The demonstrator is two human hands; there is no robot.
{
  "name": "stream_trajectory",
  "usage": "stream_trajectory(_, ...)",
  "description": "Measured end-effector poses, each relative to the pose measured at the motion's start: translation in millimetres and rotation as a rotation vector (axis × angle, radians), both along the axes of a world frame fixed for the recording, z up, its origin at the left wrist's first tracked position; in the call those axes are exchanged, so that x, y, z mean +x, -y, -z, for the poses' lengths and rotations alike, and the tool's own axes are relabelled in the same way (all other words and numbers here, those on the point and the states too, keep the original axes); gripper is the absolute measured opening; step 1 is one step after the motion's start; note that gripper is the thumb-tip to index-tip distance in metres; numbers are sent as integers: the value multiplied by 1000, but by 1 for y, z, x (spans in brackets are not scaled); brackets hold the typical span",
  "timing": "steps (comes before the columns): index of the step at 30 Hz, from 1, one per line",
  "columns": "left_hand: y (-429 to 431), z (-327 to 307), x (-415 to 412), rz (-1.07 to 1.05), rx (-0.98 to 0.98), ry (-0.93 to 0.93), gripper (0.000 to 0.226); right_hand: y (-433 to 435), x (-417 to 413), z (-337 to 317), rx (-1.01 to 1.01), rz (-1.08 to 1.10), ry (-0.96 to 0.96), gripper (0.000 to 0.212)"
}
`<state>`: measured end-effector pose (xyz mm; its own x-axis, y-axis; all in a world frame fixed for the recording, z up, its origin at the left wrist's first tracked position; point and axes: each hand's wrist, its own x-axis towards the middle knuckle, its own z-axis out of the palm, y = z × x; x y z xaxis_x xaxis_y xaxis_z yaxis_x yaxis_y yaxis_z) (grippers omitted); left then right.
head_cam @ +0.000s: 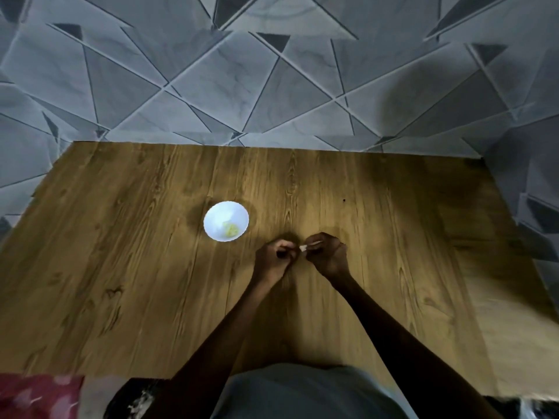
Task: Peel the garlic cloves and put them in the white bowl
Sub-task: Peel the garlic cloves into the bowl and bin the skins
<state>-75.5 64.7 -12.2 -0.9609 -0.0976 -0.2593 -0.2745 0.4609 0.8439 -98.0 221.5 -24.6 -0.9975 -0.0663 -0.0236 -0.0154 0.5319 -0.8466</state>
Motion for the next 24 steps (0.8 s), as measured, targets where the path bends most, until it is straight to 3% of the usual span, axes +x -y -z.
stream_trajectory(3,-1,-5,2,-16,182,11,19,-9,14,-12,-465,95,254,30)
stream_trajectory(5,-2,-9,7,-52,275,5,18,-13,19,-18,-554,56,326,33)
stream_trajectory(11,-4,-17,9,-61,334,-7,20,-10,24,-34,-469,1,276,19)
stream_trajectory(24,-16,-27,4,27,93,-91,20,-10,15,-48,-426,74,321,17)
